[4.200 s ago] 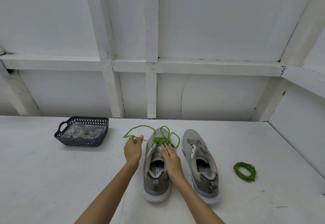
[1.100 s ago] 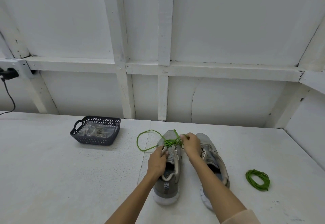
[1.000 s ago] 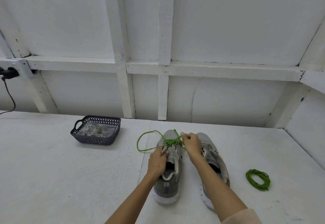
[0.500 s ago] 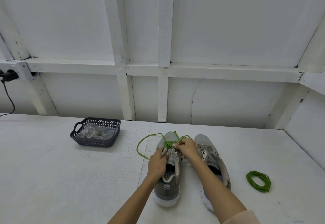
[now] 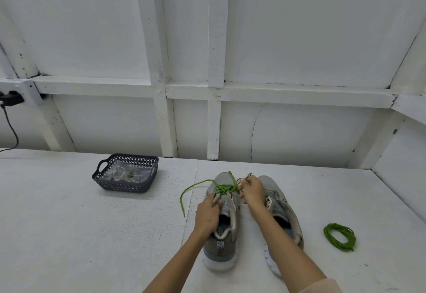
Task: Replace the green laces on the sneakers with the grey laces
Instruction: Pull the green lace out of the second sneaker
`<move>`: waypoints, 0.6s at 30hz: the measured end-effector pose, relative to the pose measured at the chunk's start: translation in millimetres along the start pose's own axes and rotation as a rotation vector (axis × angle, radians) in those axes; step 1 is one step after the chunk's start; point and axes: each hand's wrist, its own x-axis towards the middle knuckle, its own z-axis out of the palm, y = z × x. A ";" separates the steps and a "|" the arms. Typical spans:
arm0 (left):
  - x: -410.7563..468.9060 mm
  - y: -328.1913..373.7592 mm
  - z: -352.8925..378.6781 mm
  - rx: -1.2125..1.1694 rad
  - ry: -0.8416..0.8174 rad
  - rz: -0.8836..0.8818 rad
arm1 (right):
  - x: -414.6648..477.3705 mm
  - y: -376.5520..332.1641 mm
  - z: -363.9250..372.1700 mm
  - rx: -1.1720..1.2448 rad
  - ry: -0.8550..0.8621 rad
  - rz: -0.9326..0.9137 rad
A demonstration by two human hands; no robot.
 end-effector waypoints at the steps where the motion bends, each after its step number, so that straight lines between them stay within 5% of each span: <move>1: -0.1 0.1 0.0 0.003 -0.003 -0.001 | -0.1 -1.3 0.8 0.109 0.083 0.032; 3: -1.0 0.4 -0.5 0.014 -0.003 -0.001 | -0.3 -4.3 -0.7 0.116 0.059 0.057; 7: -0.5 0.7 -1.3 0.029 -0.005 0.001 | 0.2 -2.3 -2.9 -0.204 -0.261 0.016; 12: -1.5 1.5 -2.1 0.044 -0.007 0.004 | 2.2 0.6 5.3 -0.018 0.082 0.041; 18: -0.7 1.5 -0.9 0.041 -0.003 0.000 | 2.9 1.8 0.8 -0.259 -0.215 0.017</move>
